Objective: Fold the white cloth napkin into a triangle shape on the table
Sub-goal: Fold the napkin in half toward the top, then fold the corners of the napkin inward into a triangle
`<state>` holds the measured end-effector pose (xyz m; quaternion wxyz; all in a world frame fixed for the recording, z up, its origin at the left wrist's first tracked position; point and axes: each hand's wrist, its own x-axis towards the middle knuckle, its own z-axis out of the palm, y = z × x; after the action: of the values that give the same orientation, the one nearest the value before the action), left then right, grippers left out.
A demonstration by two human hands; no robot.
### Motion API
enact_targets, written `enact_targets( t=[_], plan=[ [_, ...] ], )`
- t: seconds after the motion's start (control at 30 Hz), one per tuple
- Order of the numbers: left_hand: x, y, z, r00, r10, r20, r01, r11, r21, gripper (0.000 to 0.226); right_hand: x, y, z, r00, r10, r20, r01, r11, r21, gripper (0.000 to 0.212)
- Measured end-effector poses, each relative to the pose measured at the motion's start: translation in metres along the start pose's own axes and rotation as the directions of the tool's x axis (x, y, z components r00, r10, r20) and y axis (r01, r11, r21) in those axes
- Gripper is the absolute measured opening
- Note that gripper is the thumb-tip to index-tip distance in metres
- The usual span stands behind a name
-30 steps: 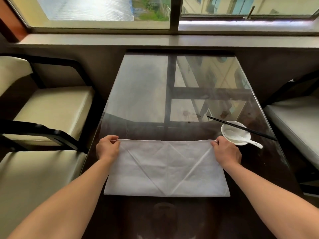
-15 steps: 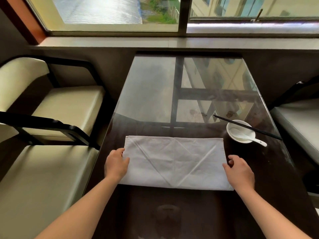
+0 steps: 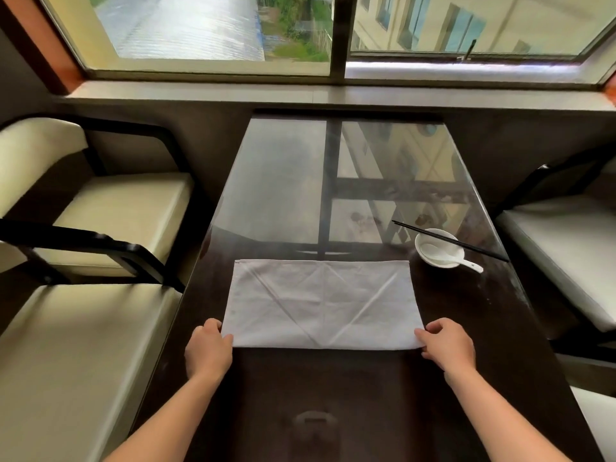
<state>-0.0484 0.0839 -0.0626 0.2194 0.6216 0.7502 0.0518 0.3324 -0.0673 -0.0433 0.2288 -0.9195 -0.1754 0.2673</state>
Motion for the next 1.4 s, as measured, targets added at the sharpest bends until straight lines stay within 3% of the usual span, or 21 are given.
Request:
enact_targets(
  t=[0.13,0.4,0.73,1.03,1.1,1.2,1.3,1.4],
  plan=[
    [0.004,0.0,0.0,0.998,-0.022,-0.057,0.019,0.998,-0.059,0.02,-0.003,0.003,0.005,0.998,0.047,-0.037,-0.043,0.992,0.117,0.017],
    [0.004,-0.002,-0.005,0.991,-0.03,-0.131,0.01,0.989,-0.151,0.013,-0.016,0.009,-0.001,0.997,0.081,0.022,-0.083,0.968,0.237,0.036],
    [-0.033,-0.044,-0.009,0.993,0.0,-0.119,-0.025,0.978,-0.209,0.015,-0.067,0.046,-0.013,0.984,0.036,0.177,-0.067,0.983,0.173,0.045],
    [-0.069,-0.094,-0.014,0.989,0.004,-0.15,-0.032,0.983,-0.181,0.018,-0.13,0.082,-0.024,0.924,-0.03,0.382,-0.026,0.99,0.142,0.053],
    [-0.07,-0.097,-0.015,0.987,-0.017,-0.157,-0.012,0.983,-0.185,0.016,-0.138,0.088,-0.022,0.908,-0.054,0.415,-0.004,0.991,0.137,0.052],
    [-0.075,-0.095,-0.015,0.987,-0.019,-0.162,-0.008,0.987,-0.163,0.016,-0.139,0.092,-0.022,0.888,-0.09,0.451,0.034,0.991,0.132,0.029],
    [-0.092,-0.084,-0.012,0.966,0.152,-0.211,-0.163,0.986,-0.035,0.024,-0.135,0.092,-0.022,0.881,-0.117,0.459,0.066,0.99,0.125,0.013],
    [-0.124,-0.06,0.004,0.885,0.452,-0.111,-0.452,0.891,0.025,0.031,-0.13,0.092,-0.022,0.893,-0.11,0.436,0.05,0.988,0.147,0.013]
  ],
)
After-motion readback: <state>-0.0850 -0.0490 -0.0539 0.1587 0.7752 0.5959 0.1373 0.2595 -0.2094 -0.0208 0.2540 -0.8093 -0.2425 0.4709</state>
